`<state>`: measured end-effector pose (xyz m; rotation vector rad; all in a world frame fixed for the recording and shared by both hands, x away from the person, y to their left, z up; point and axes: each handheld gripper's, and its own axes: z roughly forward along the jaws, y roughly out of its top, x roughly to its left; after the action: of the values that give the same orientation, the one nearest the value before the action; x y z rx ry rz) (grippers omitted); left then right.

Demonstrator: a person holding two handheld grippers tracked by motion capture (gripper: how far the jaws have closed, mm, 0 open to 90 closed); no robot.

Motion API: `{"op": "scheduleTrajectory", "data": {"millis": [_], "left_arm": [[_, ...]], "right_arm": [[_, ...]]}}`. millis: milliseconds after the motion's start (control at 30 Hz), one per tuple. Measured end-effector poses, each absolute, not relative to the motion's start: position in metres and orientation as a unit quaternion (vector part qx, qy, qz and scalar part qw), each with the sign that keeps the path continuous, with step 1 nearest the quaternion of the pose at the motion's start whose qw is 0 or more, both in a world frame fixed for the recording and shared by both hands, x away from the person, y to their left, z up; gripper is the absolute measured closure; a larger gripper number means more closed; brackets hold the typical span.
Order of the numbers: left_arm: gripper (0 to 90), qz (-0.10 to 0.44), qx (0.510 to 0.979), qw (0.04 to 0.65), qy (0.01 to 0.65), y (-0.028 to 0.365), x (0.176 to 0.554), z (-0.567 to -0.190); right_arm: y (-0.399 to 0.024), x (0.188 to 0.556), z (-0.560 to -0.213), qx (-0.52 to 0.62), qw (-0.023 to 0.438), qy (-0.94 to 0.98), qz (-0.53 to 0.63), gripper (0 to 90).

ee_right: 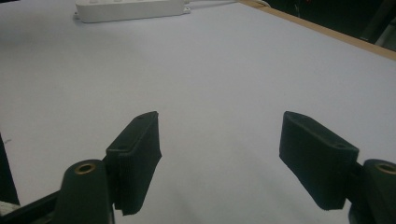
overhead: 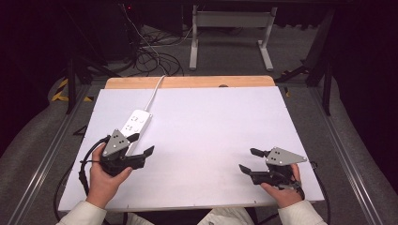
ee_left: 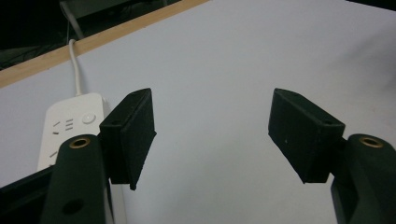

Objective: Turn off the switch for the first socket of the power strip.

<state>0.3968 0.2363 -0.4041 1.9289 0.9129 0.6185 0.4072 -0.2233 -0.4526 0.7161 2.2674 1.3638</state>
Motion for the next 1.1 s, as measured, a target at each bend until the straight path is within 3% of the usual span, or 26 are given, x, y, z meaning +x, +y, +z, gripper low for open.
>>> {"op": "scheduleTrajectory", "data": {"millis": [567,733,833,1000,1100], "left_arm": [[35.1,0.262,0.783,0.428,0.368,0.236,0.414,-0.397],[50.3,0.258,0.785,0.417,0.378,0.237,0.418,-0.394],[67.2,0.238,0.781,0.423,0.393,0.237,0.426,-0.392],[87.9,0.231,0.777,0.421,0.406,0.237,0.436,-0.391],[90.0,0.233,0.775,0.415,0.415,0.237,0.445,-0.389]], "right_arm": [[-0.223,0.407,-0.453,0.256,0.198,0.811,0.488,29.0],[-0.223,0.408,-0.454,0.255,0.197,0.812,0.487,29.0],[-0.223,0.407,-0.453,0.256,0.197,0.811,0.487,29.0],[-0.223,0.407,-0.453,0.257,0.197,0.811,0.488,29.0],[-0.223,0.407,-0.453,0.255,0.196,0.811,0.489,29.0]]}}
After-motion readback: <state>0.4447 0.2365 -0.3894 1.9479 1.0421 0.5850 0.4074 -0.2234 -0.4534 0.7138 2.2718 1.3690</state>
